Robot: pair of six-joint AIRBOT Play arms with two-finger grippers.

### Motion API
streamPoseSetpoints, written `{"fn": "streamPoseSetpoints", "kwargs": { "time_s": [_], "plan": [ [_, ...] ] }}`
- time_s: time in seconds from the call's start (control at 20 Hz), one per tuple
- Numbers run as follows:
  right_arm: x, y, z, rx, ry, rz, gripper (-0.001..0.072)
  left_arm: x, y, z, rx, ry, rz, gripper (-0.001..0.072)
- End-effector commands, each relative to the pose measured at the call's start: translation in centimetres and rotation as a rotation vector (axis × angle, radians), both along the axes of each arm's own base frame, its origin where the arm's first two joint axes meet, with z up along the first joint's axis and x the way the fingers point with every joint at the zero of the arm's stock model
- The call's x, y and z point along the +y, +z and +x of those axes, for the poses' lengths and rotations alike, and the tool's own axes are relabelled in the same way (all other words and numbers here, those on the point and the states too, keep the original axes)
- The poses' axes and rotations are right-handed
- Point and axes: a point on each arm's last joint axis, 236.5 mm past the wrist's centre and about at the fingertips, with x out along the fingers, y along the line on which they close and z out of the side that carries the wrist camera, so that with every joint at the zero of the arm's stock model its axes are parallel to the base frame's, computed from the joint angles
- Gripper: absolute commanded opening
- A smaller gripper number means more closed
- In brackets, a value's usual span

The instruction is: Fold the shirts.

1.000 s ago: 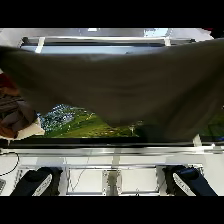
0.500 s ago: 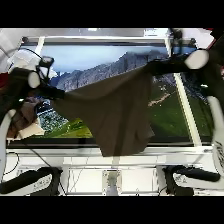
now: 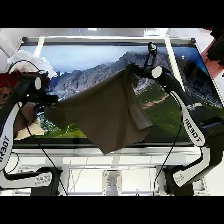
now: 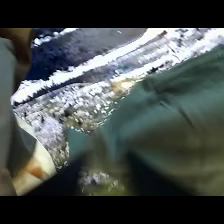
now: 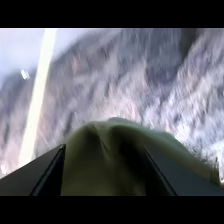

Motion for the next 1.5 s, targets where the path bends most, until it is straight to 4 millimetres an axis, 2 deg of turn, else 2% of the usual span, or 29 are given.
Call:
{"fn": "streamPoseSetpoints", "kwargs": {
  "time_s": [0.0, 0.1, 0.15, 0.2, 0.25, 0.3, 0.4, 0.45, 0.5, 0.6, 0.7, 0.75, 0.8, 0.85, 1.0, 1.1, 1.2, 1.3, 1.45],
  "plan": [
    [-0.7, 2.1, 0.9, -0.032, -0.005, 0.006, 0.0540, 1.1, 1.7, 3.0, -0.113, -0.015, 0.013, 0.0685],
    [-4.3, 3.7, -0.6, 0.016, 0.033, -0.112, 0.0520, 1.7, 4.4, 5.0, -0.179, -0.093, 0.060, 0.0686],
    [-6.9, 3.9, -2.1, 0.077, 0.038, -0.176, 0.0484, 2.2, 5.3, 5.7, -0.199, -0.127, 0.085, 0.0686],
    [-9.9, 3.7, -4.4, 0.172, 0.030, -0.239, 0.0484, 2.8, 5.5, 5.9, -0.206, -0.155, 0.086, 0.0684],
    [-12.8, 3.4, -6.7, 0.267, 0.017, -0.293, 0.0484, 3.2, 4.9, 5.8, -0.200, -0.149, 0.040, 0.0619],
    [-15.0, 3.2, -9.4, 0.359, 0.020, -0.339, 0.0484, 3.2, 3.8, 5.6, -0.187, -0.143, -0.045, 0.0589],
    [-17.1, 3.4, -14.1, 0.475, 0.052, -0.380, 0.0484, 2.9, 1.5, 4.9, -0.158, -0.134, -0.257, 0.0589],
    [-17.2, 3.4, -16.3, 0.518, 0.064, -0.378, 0.0485, 2.8, 0.4, 4.5, -0.139, -0.117, -0.345, 0.0589],
    [-16.8, 3.2, -18.3, 0.557, 0.078, -0.371, 0.0485, 2.8, -0.8, 3.7, -0.104, -0.107, -0.420, 0.0589],
    [-13.8, 1.7, -22.8, 0.640, 0.148, -0.291, 0.0486, 2.9, -3.5, 1.8, 0.004, -0.098, -0.491, 0.0590],
    [-10.6, -0.4, -26.9, 0.713, 0.183, -0.209, 0.0488, 2.3, -5.8, 0.8, 0.081, -0.103, -0.529, 0.0590],
    [-9.0, -1.6, -29.1, 0.755, 0.197, -0.169, 0.0490, 1.6, -6.3, 1.0, 0.085, -0.115, -0.560, 0.0590],
    [-7.5, -2.7, -31.3, 0.810, 0.210, -0.133, 0.0525, 0.9, -6.5, 1.2, 0.078, -0.130, -0.583, 0.0590],
    [-5.9, -4.0, -33.8, 0.879, 0.225, -0.098, 0.0620, 0.3, -6.6, 1.6, 0.066, -0.146, -0.605, 0.0590],
    [-1.2, -7.3, -39.9, 1.037, 0.267, 0.004, 0.0632, -0.4, -7.2, 1.9, 0.068, -0.165, -0.614, 0.0590],
    [3.2, -9.0, -41.9, 1.059, 0.275, 0.129, 0.0632, -0.6, -7.2, 2.0, 0.066, -0.170, -0.621, 0.0590],
    [6.4, -10.4, -42.2, 1.033, 0.212, 0.248, 0.0631, -0.7, -7.1, 1.9, 0.069, -0.170, -0.622, 0.0590],
    [7.8, -11.7, -42.8, 1.038, 0.153, 0.312, 0.0628, -0.7, -7.1, 1.8, 0.073, -0.171, -0.625, 0.0590],
    [7.9, -13.5, -44.9, 1.102, 0.113, 0.302, 0.0617, -0.8, -7.1, 1.8, 0.074, -0.171, -0.627, 0.0590]
  ]
}}
